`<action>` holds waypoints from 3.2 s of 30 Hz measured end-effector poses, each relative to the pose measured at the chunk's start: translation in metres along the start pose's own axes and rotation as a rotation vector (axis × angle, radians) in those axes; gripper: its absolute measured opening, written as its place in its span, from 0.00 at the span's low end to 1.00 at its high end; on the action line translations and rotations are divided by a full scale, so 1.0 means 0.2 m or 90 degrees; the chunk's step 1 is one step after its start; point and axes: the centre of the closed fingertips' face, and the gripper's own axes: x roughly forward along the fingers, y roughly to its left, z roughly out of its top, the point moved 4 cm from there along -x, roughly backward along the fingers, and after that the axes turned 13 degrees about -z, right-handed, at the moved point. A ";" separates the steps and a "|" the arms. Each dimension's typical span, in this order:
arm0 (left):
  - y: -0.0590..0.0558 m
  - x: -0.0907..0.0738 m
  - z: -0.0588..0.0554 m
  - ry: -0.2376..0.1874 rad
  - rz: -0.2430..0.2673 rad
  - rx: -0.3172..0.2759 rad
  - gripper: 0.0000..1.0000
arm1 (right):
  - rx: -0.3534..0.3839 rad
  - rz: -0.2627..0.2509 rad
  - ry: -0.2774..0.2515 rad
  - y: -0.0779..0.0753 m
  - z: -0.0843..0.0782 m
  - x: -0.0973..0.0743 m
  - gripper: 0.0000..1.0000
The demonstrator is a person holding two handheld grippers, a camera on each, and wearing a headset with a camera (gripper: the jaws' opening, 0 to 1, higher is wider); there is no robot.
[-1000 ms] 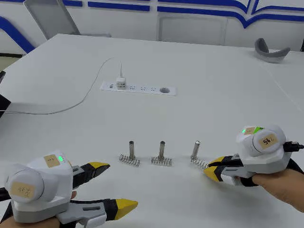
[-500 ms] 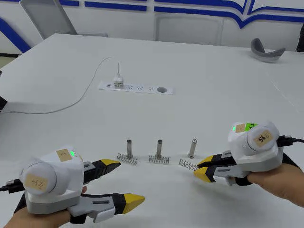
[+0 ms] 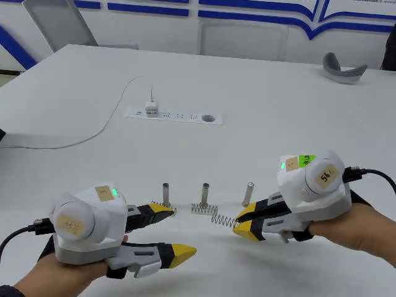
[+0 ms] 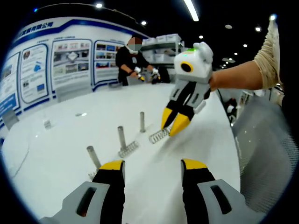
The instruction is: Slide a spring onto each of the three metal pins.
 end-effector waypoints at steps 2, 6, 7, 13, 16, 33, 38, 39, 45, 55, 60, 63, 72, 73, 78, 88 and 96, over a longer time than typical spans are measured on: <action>-0.01 0.02 0.01 0.001 -0.010 0.005 0.47 | -0.007 0.012 -0.004 0.02 0.02 0.00 0.11; -0.02 0.04 0.02 0.006 -0.021 0.018 0.45 | -0.023 0.026 -0.006 0.04 0.04 0.01 0.11; -0.02 0.04 0.02 0.006 -0.025 0.020 0.44 | -0.028 0.030 -0.005 0.05 0.04 0.01 0.11; -0.04 0.07 0.03 0.015 -0.036 0.036 0.42 | -0.060 0.050 -0.005 0.08 0.07 0.02 0.11; -0.04 0.08 0.04 0.018 -0.041 0.045 0.40 | -0.071 0.059 -0.003 0.09 0.08 0.02 0.11; -0.08 0.11 0.02 0.031 -0.067 0.079 0.20 | -0.131 0.105 0.007 0.15 0.08 0.00 0.11; -0.10 0.11 0.02 0.038 -0.073 0.091 0.15 | -0.138 0.113 0.008 0.17 0.09 -0.01 0.11; -0.10 0.11 0.02 0.039 -0.074 0.094 0.14 | -0.137 0.114 0.010 0.17 0.09 -0.01 0.11; -0.10 0.11 0.01 0.045 -0.073 0.099 0.13 | -0.134 0.122 0.004 0.17 0.12 -0.04 0.11; -0.11 0.12 0.01 0.045 -0.077 0.100 0.12 | -0.123 0.124 -0.033 0.20 0.24 -0.07 0.11; -0.12 0.13 0.01 0.039 -0.079 0.098 0.12 | -0.130 0.123 -0.046 0.21 0.29 -0.07 0.11; -0.12 0.13 0.01 0.038 -0.081 0.097 0.11 | -0.134 0.123 -0.049 0.22 0.31 -0.07 0.12; -0.13 0.13 0.02 0.025 -0.082 0.086 0.11 | -0.132 0.125 -0.054 0.23 0.33 -0.06 0.12; -0.13 0.13 0.02 0.023 -0.083 0.084 0.11 | -0.130 0.125 -0.055 0.23 0.33 -0.06 0.12; -0.13 0.13 0.02 0.014 -0.081 0.074 0.11 | -0.121 0.128 -0.050 0.23 0.32 -0.06 0.15; -0.13 0.13 0.02 0.008 -0.079 0.074 0.11 | -0.112 0.127 -0.045 0.23 0.31 -0.05 0.13; -0.13 0.14 0.03 0.007 -0.078 0.076 0.11 | -0.104 0.127 -0.049 0.24 0.32 -0.05 0.12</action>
